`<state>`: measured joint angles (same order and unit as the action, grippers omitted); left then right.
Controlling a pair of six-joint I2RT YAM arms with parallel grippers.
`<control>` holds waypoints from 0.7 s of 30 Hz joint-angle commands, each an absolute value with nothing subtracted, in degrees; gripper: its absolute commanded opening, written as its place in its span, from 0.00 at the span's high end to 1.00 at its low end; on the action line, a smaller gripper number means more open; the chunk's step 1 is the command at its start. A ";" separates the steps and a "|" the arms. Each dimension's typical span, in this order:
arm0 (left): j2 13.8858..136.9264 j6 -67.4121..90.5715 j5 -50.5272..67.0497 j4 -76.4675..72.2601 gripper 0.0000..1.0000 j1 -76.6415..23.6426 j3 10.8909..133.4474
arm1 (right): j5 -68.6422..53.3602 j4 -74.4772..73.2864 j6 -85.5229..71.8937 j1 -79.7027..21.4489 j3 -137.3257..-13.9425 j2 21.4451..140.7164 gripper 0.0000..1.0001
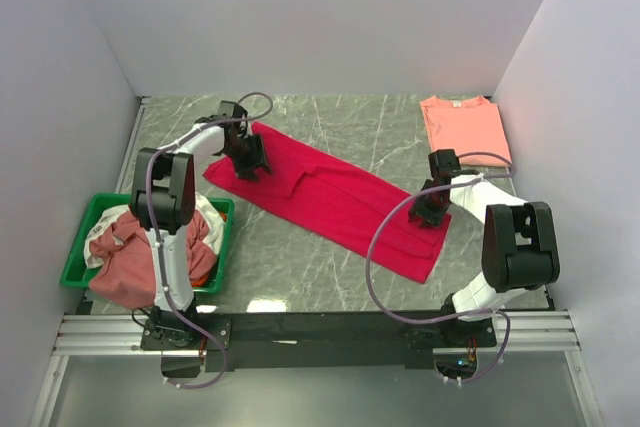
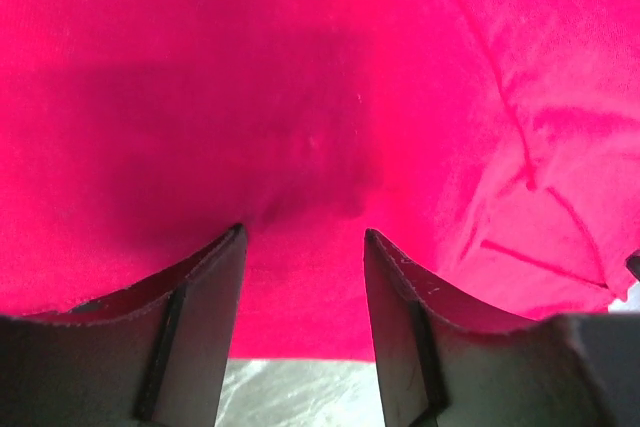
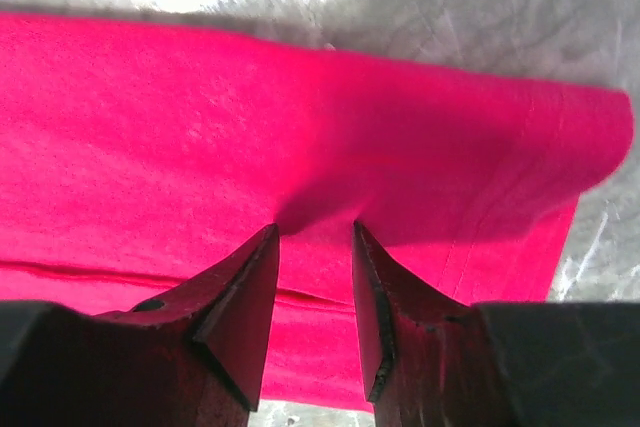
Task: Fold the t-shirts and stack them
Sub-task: Fold the tshirt
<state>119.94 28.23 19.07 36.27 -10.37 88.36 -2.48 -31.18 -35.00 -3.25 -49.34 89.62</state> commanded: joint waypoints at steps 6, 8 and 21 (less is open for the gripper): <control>131.46 24.87 15.03 35.94 0.44 -10.28 99.64 | -3.87 -34.18 -36.30 -3.86 -47.29 93.52 0.58; 132.80 24.79 14.68 35.77 0.44 -10.28 101.68 | -3.69 -35.06 -37.26 -4.04 -45.97 93.08 0.58; 143.26 21.27 14.76 33.93 0.43 -11.42 115.40 | -5.80 -39.64 -43.59 -9.49 -39.38 87.28 0.58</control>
<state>137.95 25.19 19.64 35.73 -11.20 115.70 -6.48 -31.42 -41.52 -7.64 -44.12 85.91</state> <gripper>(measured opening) 0.563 0.419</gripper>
